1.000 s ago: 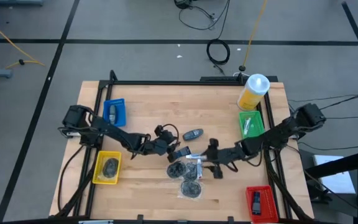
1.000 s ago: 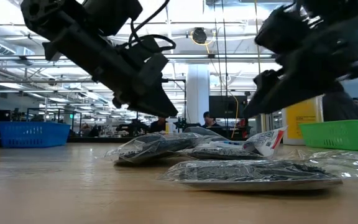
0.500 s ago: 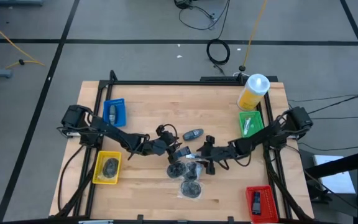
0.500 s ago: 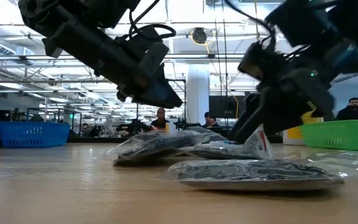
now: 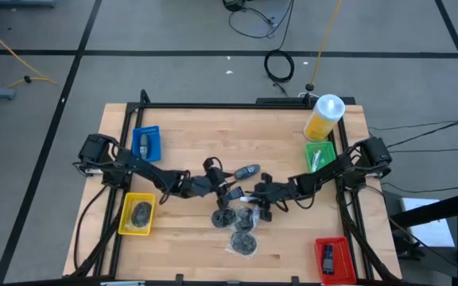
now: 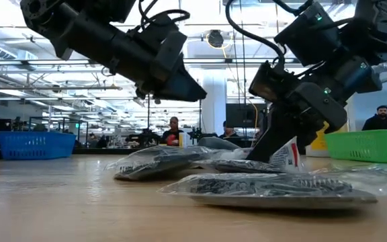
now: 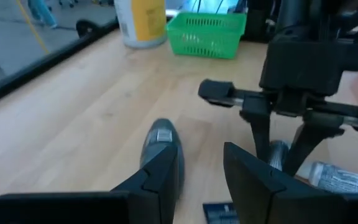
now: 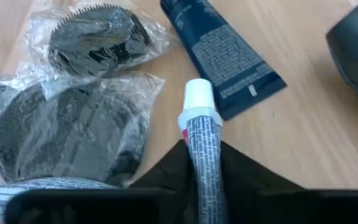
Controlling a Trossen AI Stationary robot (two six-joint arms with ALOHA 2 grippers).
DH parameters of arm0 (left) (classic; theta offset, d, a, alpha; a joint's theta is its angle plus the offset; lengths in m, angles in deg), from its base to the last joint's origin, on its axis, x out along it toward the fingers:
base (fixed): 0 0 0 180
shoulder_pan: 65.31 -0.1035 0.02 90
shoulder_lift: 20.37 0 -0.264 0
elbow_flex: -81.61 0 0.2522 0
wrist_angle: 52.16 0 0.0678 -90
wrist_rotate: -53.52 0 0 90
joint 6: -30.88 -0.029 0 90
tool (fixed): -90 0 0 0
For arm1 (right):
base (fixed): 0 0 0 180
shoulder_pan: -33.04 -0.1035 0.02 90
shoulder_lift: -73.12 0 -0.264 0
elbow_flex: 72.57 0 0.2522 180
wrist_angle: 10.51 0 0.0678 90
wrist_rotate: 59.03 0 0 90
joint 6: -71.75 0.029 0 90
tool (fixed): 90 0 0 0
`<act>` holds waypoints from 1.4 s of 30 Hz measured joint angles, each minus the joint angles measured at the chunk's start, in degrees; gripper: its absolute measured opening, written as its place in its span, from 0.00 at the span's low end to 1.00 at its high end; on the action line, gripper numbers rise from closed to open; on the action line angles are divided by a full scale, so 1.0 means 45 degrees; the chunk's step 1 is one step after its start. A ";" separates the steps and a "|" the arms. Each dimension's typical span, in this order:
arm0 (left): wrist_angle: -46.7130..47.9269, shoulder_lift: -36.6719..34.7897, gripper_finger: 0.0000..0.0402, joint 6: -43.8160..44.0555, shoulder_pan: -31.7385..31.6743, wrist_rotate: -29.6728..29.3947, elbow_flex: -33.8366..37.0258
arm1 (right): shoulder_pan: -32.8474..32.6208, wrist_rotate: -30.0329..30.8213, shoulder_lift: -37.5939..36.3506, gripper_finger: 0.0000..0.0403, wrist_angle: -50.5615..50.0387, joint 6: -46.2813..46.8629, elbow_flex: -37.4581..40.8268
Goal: Pick & Place Travel size toiletries
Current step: Put the white toothpaste into the green bin
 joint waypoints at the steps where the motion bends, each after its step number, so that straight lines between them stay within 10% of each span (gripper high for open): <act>1: 0.0047 -0.0101 0.32 -0.0102 -0.0032 0.0006 0.0000 | -0.0028 0.0003 -0.0068 0.11 0.0000 0.0108 0.0008; 15: 0.0193 -0.1275 0.32 -0.0968 -0.0887 0.0006 0.0000 | -0.0245 0.1875 -0.4741 0.11 -0.5070 0.2376 0.0035; 28: 0.0109 -0.1343 0.32 -0.1146 -0.1948 -0.0040 0.0000 | -0.0481 0.4687 -1.0085 0.09 -1.6311 0.9403 0.0027; 42: -0.0117 -0.1414 0.32 -0.1247 -0.2296 -0.0048 0.0000 | 0.0319 0.5445 -1.1047 0.08 -2.2059 1.4786 0.0081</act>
